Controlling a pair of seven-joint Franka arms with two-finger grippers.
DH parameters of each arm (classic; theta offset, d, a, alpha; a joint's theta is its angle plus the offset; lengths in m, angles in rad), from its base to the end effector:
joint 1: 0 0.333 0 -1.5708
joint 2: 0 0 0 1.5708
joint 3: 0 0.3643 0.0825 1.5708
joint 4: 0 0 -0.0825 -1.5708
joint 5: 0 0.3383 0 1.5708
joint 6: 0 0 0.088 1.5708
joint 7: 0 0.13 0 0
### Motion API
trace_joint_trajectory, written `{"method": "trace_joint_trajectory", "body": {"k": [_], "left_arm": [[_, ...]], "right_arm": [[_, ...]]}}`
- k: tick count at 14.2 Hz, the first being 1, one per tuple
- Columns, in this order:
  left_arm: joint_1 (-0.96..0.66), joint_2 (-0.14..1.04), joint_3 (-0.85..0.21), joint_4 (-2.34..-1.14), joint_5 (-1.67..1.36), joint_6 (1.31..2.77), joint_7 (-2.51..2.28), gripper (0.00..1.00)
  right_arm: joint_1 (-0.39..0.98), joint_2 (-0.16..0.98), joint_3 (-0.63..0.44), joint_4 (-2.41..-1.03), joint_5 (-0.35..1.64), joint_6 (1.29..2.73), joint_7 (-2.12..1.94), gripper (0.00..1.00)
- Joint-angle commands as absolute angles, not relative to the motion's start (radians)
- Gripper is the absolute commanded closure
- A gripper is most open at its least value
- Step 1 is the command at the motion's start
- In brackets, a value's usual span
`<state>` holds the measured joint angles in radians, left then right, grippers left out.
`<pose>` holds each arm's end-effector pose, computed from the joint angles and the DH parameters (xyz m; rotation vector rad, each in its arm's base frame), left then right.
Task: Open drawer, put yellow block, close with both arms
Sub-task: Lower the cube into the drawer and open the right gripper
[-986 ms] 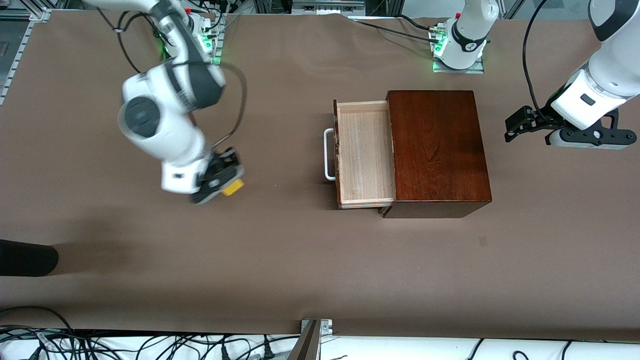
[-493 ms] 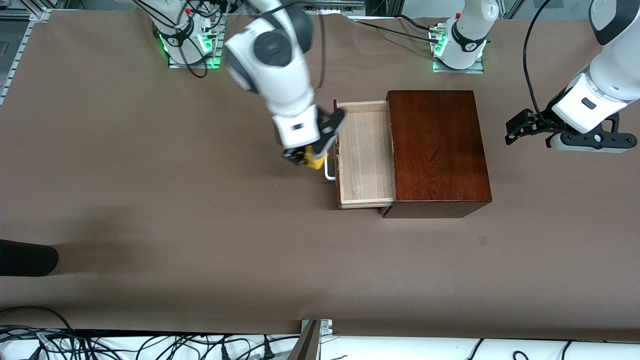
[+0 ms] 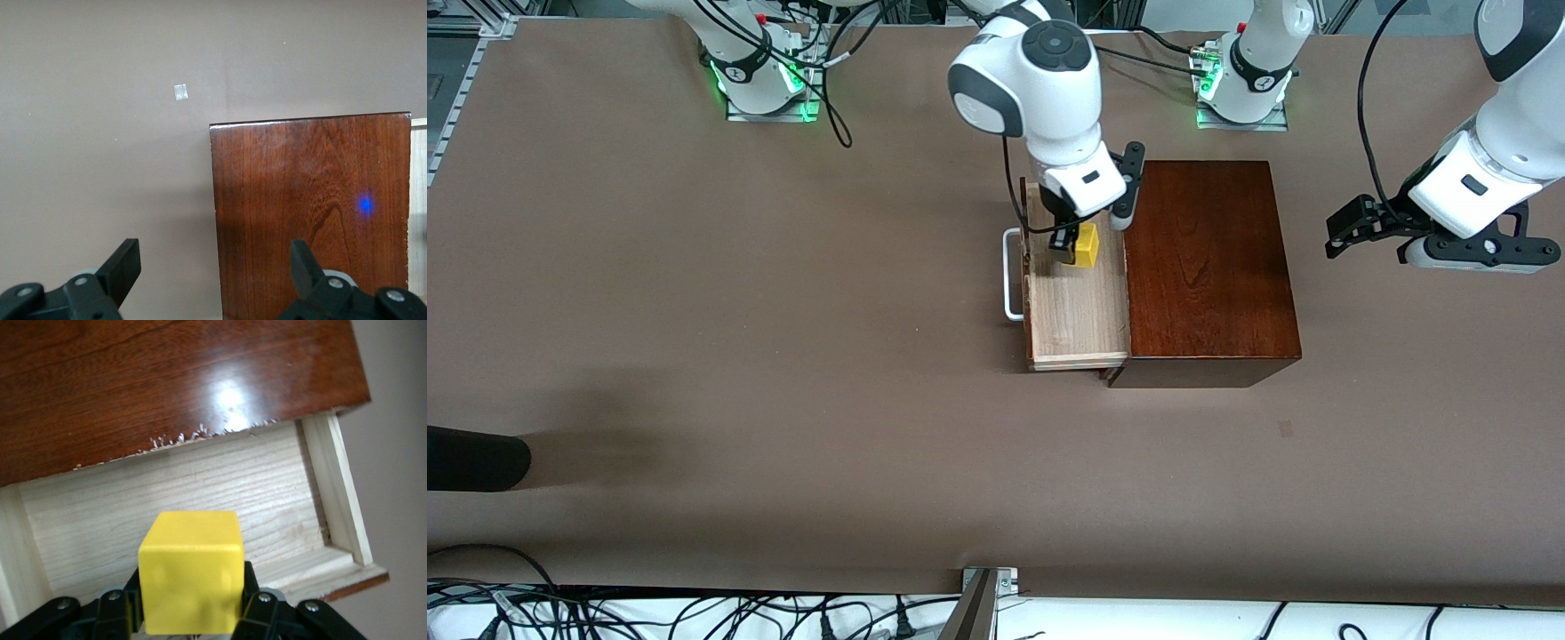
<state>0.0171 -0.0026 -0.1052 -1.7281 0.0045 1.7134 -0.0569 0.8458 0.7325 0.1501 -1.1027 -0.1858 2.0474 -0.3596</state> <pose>0.5130 -0.0449 0.5958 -3.1355 0.0500 0.0184 0.4606 0.6128 0.4350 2.4086 1.9748 0.3630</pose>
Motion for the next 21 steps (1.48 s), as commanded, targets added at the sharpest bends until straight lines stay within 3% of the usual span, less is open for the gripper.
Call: {"method": "trace_joint_trajectory", "body": {"k": [1,15,16,17,21], "left_arm": [[0.026,0.011,-0.109,-1.700,-0.014,1.700,-0.035,0.00],[0.021,0.011,-0.114,-1.695,-0.015,1.700,-0.037,0.00],[0.023,0.011,-0.114,-1.697,-0.015,1.700,-0.037,0.00],[0.023,0.011,-0.114,-1.697,-0.015,1.700,-0.038,0.00],[0.023,0.011,-0.112,-1.697,-0.015,1.700,-0.037,0.00]], "right_arm": [[0.836,0.750,0.140,-1.065,-0.198,2.013,-0.516,1.00],[0.825,0.862,0.137,-1.078,-0.204,2.014,-0.644,1.00],[0.825,0.867,0.137,-1.078,-0.204,2.019,-0.644,0.69],[0.824,0.868,0.137,-1.078,-0.201,2.013,-0.634,0.01],[0.825,0.818,0.127,-1.054,-0.201,1.945,-0.626,0.00]]}}
